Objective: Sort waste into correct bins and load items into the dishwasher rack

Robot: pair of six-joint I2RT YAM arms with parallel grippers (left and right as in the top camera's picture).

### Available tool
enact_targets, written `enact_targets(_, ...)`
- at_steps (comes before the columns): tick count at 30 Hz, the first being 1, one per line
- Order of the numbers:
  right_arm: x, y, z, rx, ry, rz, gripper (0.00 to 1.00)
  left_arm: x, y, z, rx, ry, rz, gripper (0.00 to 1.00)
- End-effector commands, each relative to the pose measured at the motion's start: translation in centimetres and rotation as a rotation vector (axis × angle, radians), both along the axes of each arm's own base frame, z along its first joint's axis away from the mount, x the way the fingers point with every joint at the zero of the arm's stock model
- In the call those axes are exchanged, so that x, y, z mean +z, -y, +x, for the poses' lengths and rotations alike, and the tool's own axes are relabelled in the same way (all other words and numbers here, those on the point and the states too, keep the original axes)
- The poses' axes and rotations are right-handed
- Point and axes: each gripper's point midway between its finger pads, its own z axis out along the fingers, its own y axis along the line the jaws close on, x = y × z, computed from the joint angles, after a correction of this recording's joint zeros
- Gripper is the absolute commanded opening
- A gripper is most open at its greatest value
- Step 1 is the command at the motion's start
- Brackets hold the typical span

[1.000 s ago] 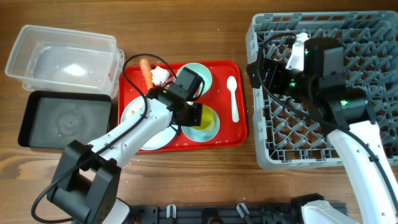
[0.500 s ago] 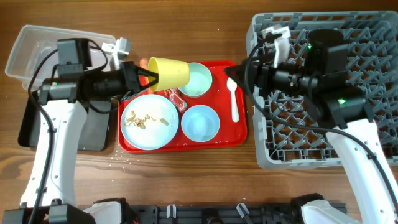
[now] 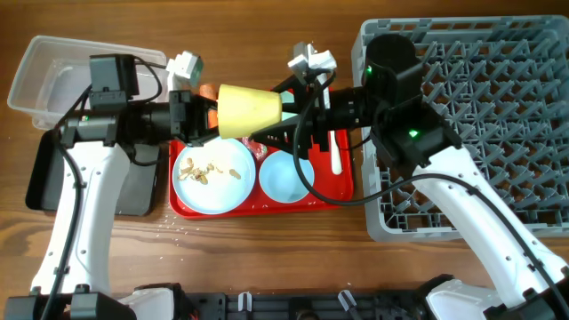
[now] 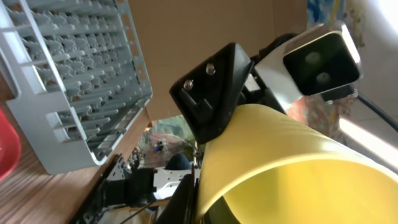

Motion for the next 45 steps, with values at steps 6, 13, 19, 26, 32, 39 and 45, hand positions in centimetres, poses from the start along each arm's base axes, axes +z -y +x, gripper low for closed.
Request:
enact_targets(6, 1.3, -0.2, -1.2, 0.062, 0.007, 0.029, 0.58, -0.2, 0.7, 0.0, -0.013, 0.022, 0.026, 0.22)
enact_targets(13, -0.2, 2.9, 2.1, -0.134, -0.082, -0.048, 0.56, -1.8, 0.2, 2.2, 0.075, 0.103, 0.147, 1.0)
enact_targets(19, -6.0, 14.4, 7.5, -0.795, -0.308, -0.362, 0.55, -6.1, -2.0, 5.1, 0.253, 0.082, 0.419, 1.0)
enact_targets(26, -12.0, 27.1, 6.4, -1.411, -0.52, -0.737, 0.54, -6.5, -2.3, 5.4, 0.27, 0.081, 0.445, 1.0)
enact_targets(32, -13.3, 29.4, 5.4, -1.538, -0.593, -0.815, 0.54, -6.8, -2.3, 5.0, 0.264, 0.049, 0.451, 1.0)
enact_targets(39, -19.3, 27.1, 3.5, -1.301, -0.809, -1.01, 0.54, -7.4, -2.5, 4.8, 0.272, 0.026, 0.476, 1.0)
enact_targets(45, -23.1, 26.2, 3.3, -1.24, -0.971, -1.08, 1.0, -7.4, -2.5, 4.7, 0.27, 0.018, 0.477, 1.0)
